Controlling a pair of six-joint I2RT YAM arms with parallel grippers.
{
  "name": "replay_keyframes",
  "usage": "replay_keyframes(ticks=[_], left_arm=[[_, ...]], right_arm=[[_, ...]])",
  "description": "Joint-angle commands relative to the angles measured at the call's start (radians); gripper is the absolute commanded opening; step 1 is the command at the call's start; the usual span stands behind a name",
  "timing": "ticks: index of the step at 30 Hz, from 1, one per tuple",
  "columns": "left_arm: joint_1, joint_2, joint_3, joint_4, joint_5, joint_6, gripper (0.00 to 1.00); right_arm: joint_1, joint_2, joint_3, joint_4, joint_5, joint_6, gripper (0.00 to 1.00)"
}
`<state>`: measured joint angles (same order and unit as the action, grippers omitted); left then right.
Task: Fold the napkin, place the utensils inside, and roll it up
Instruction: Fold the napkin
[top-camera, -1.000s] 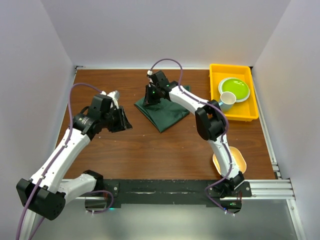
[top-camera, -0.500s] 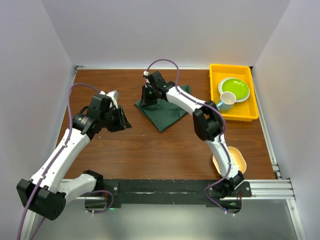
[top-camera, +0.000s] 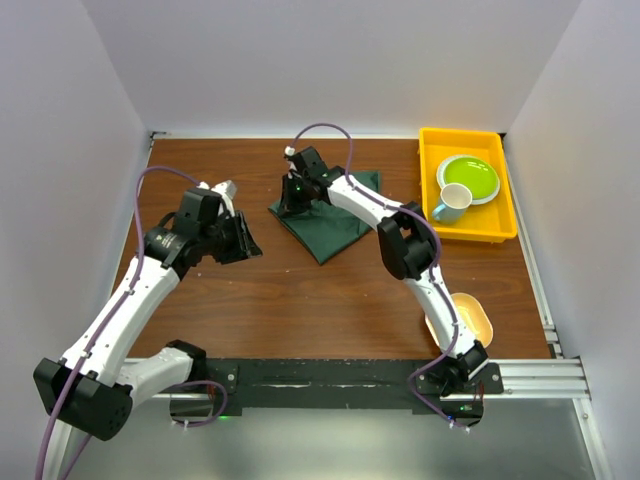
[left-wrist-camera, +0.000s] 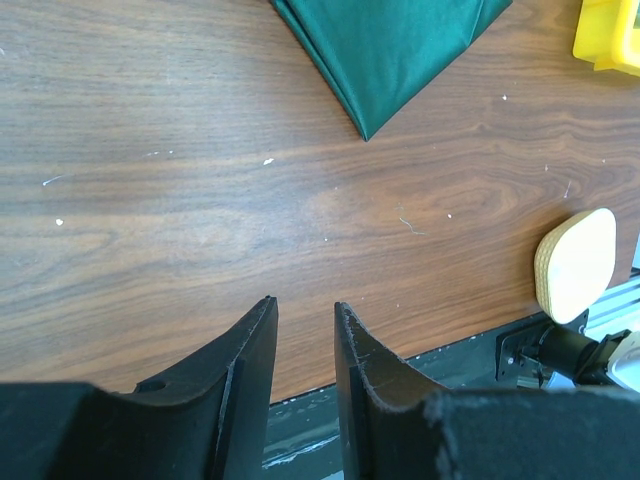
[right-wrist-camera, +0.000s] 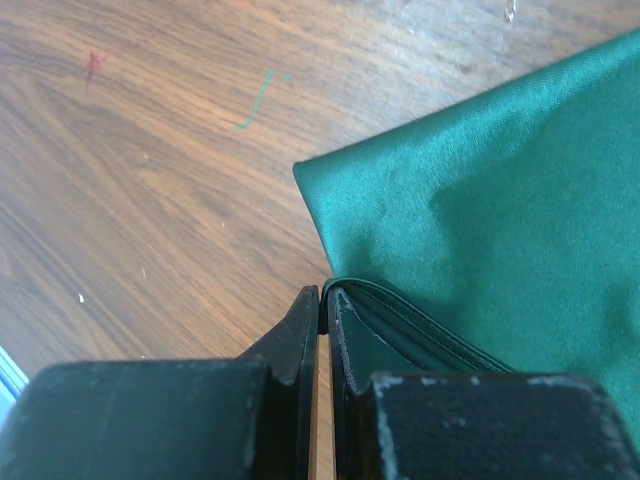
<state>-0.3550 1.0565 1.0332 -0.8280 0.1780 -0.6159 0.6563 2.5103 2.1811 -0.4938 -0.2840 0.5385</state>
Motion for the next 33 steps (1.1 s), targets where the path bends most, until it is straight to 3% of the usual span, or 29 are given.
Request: replay_keyframes(ticks=[1,11,15,16,18,19,21,26,33], left_arm=[[0.011,-0.001,-0.005,0.017,0.008,0.024,0.34],[0.017,0.013,-0.005,0.024,0.014,0.031,0.34],[0.021,0.016,-0.010,0.027,0.018,0.034,0.34],[0.021,0.019,-0.012,0.027,0.020,0.035,0.35],[0.024,0.023,-0.010,0.033,0.018,0.035,0.38],[0.025,0.033,-0.012,0.039,0.017,0.035,0.39],[0.025,0.042,-0.021,0.076,0.026,0.031,0.44],[0.027,0.151,-0.065,0.257,0.132,-0.018,0.45],[0.027,0.411,-0.001,0.532,0.234,-0.085,0.29]], right_arm=[[0.006,-0.005,0.063,0.012,-0.015,0.002,0.01],[0.005,0.022,0.100,0.008,-0.012,0.002,0.06],[0.003,0.035,0.111,0.001,-0.009,0.000,0.13],[0.003,0.038,0.123,-0.002,-0.009,0.000,0.24],[0.002,0.035,0.147,-0.038,-0.011,-0.006,0.35],[0.000,0.021,0.172,-0.058,0.005,-0.017,0.47],[-0.010,-0.010,0.192,-0.129,0.014,-0.020,0.58],[-0.082,-0.248,0.005,-0.173,0.032,-0.048,0.73],[-0.216,-0.484,-0.422,-0.164,-0.001,-0.141,0.74]])
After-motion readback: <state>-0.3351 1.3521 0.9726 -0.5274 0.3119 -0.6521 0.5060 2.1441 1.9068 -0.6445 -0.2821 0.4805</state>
